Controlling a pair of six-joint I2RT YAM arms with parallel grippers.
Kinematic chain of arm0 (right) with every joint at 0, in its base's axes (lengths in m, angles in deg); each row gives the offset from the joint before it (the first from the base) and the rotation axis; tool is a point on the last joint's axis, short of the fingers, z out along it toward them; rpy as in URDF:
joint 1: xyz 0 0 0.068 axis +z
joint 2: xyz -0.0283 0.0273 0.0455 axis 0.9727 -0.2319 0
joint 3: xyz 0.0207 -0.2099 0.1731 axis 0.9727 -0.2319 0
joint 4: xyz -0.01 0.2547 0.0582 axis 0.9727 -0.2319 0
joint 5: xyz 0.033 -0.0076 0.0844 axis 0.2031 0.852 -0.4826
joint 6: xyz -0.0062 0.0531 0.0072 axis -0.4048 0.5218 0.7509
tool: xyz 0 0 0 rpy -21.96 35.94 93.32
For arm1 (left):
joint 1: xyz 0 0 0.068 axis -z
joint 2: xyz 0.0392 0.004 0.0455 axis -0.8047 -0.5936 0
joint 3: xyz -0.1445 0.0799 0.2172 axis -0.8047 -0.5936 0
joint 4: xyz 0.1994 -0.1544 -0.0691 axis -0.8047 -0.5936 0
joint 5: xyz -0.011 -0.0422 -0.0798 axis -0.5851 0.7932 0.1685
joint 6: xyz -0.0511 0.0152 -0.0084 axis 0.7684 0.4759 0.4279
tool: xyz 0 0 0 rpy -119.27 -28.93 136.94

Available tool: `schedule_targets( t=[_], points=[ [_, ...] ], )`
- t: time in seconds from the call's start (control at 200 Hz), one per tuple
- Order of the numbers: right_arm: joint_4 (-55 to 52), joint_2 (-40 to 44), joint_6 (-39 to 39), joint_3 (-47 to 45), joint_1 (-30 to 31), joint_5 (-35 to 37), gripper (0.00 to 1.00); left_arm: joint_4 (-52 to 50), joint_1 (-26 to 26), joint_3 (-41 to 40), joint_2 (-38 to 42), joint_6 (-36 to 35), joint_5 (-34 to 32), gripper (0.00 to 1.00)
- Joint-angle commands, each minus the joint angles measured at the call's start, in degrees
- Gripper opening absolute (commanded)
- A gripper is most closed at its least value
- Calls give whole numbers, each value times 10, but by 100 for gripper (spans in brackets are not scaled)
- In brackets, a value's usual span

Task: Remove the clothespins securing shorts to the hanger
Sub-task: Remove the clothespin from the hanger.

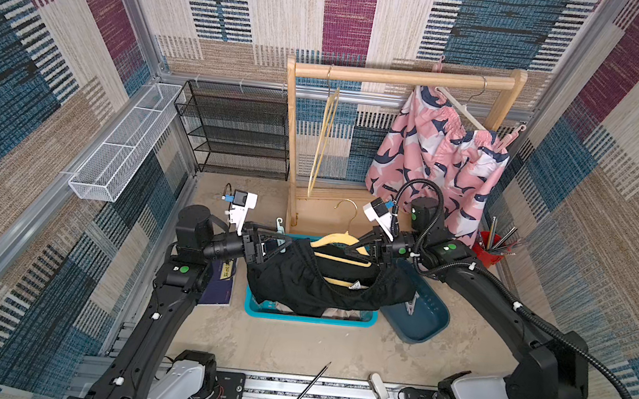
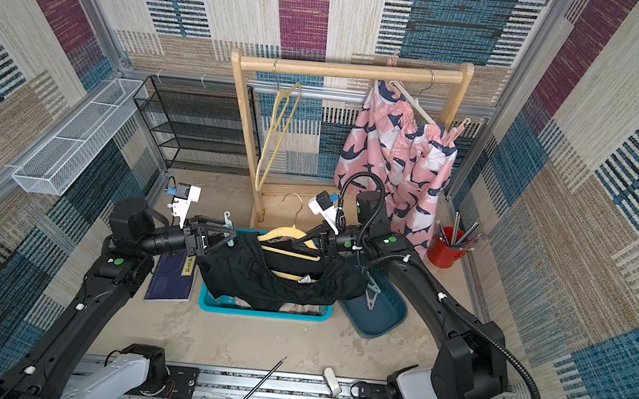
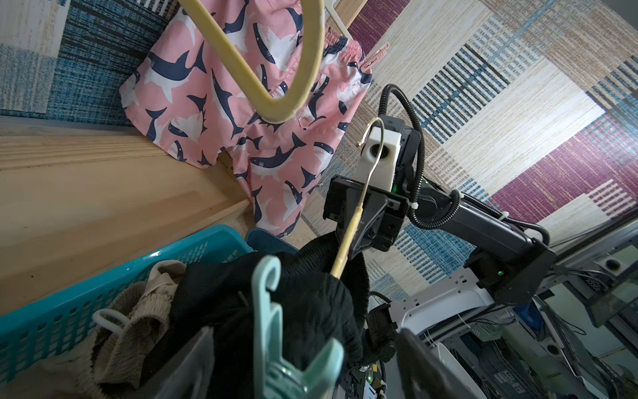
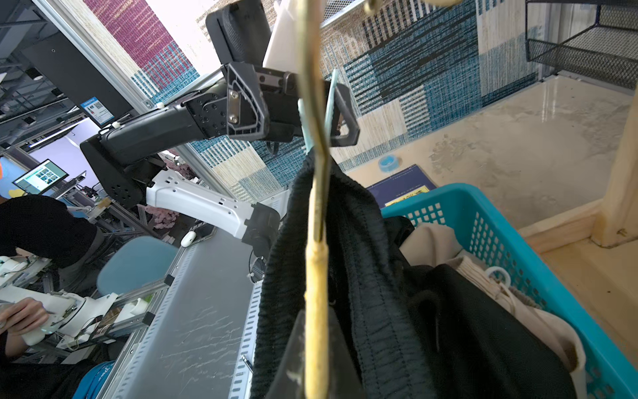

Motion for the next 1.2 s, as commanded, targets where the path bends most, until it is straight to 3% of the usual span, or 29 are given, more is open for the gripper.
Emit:
schedule_targets(
  t=[0.0,0.2,0.541,0.606,0.746,0.876,1.037,1.197],
  points=[
    [24,-9,7,13,1,1,0,33,0,-5,3,12,24,71],
    [15,-20,4,14,1,-7,0,58,1,-10,-3,26,28,49],
    [18,-19,3,3,4,-11,0,72,0,-8,-11,33,29,37],
    [18,-19,2,1,6,-12,0,72,0,-8,-10,32,29,44],
    [16,-17,-1,-4,7,-9,0,44,0,9,-11,13,21,77],
    [15,-11,-2,-9,7,-5,0,-34,0,46,-12,-40,3,95],
    [16,-5,-3,-15,7,-5,0,-84,0,66,-22,-75,6,97],
    [14,2,-5,-14,7,-6,0,-124,0,77,-27,-103,21,85]
  ],
)
